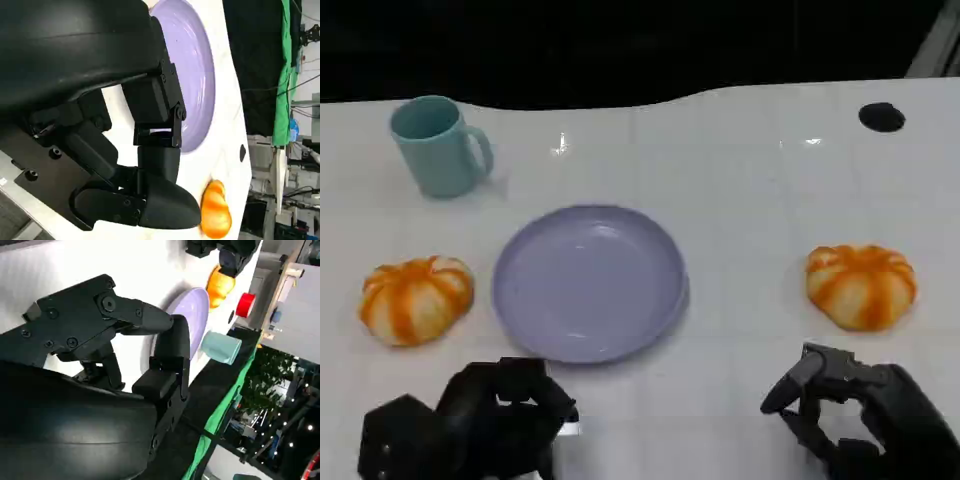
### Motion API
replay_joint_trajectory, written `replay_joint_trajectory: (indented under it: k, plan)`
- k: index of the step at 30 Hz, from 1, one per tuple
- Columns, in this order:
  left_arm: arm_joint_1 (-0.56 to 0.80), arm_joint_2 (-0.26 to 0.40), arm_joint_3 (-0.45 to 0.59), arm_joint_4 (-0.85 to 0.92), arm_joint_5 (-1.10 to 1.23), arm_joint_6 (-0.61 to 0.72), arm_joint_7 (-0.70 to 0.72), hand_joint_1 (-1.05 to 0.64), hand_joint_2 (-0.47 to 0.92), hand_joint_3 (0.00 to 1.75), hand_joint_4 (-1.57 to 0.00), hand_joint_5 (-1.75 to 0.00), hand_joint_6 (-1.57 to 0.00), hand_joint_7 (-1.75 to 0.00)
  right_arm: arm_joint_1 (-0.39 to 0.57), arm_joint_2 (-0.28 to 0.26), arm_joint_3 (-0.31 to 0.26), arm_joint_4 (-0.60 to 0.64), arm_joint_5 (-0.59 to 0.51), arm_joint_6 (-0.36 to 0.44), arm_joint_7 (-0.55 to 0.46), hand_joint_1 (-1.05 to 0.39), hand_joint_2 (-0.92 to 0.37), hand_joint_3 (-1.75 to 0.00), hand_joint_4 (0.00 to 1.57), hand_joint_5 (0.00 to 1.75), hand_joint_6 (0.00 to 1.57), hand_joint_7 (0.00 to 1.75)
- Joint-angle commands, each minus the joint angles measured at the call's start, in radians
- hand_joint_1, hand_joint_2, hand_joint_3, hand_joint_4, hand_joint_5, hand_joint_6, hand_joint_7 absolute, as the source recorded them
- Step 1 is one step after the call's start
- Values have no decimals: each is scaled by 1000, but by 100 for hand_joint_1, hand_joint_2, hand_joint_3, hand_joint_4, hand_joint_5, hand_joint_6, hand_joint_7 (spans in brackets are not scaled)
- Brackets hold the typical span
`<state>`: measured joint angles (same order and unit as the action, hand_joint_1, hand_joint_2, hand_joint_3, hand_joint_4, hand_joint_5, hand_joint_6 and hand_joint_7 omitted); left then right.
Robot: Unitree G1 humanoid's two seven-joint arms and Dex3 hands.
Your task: Grasp the bread from the table and place it into the plate.
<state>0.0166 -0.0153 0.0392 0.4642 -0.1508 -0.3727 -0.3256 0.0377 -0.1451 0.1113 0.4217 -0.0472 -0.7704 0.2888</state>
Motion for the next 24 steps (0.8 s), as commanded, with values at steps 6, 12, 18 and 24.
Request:
replay_joint_trajectory:
  k: [6,12,18,24]
  plan:
    - [1,16,6,3,-6,2,-7,-105,56,64,-157,-122,-141,-83,10,-9,-3,-11,6,15,-3,-41,-68,-75,70,175,76,116]
    - [3,16,5,-5,-3,12,0,-105,56,64,-157,-122,-142,-82,14,-5,-3,-17,4,14,-9,-40,-69,-74,70,174,77,116]
    - [4,14,4,-9,-2,12,2,-105,56,65,-157,-122,-142,-82,10,-8,-3,-10,-8,4,-14,-40,-70,-74,70,172,77,117]
    - [2,16,5,-2,-1,5,-1,-105,56,66,-157,-122,-141,-83,10,-9,-1,-11,2,12,-5,-40,-71,-73,70,175,76,119]
